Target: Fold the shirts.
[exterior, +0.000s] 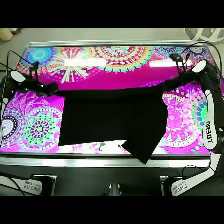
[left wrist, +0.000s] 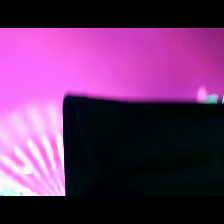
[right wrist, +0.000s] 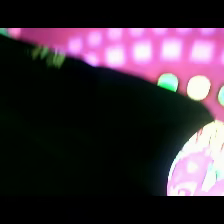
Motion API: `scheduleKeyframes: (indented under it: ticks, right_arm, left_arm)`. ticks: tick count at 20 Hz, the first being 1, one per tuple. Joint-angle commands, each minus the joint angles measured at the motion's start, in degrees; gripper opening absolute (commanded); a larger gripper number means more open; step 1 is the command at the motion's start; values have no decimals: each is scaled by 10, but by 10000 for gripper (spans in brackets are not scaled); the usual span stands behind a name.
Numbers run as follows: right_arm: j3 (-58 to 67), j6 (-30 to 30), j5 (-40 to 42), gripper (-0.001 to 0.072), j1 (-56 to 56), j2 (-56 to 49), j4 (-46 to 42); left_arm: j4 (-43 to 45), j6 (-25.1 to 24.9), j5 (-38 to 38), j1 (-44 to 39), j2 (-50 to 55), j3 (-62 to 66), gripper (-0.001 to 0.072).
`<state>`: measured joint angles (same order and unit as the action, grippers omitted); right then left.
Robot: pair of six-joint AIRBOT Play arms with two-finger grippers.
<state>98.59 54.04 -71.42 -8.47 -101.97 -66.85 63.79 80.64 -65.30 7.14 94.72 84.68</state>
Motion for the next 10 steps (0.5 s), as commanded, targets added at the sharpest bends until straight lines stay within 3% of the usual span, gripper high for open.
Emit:
scheduleKeyframes:
  ticks: [1,5,6,7,8,9,10]
  right_arm:
    - [-9,1,-110,17,-3,-9,-86]
    - [-34,41,-113,18,2,-45,-44]
    - [-34,55,-114,67,5,-47,-40]
    - [-33,70,-111,266,5,-45,-33]
    - [-28,70,-111,452,4,-36,-22]
    - [-22,58,-114,496,0,-23,-23]
    - [-15,46,-132,498,-9,-4,-35]
  left_arm:
    - [14,-27,-101,-5,4,-44,22]
    - [7,8,-70,-6,23,-101,23]
    - [-3,15,-70,-5,24,-101,30]
    - [-22,17,-77,-3,23,-95,168]
    - [-33,16,-99,2,22,-81,447]
    - [-28,16,-126,7,19,-63,513]
    - [-17,16,-153,17,12,-42,512]
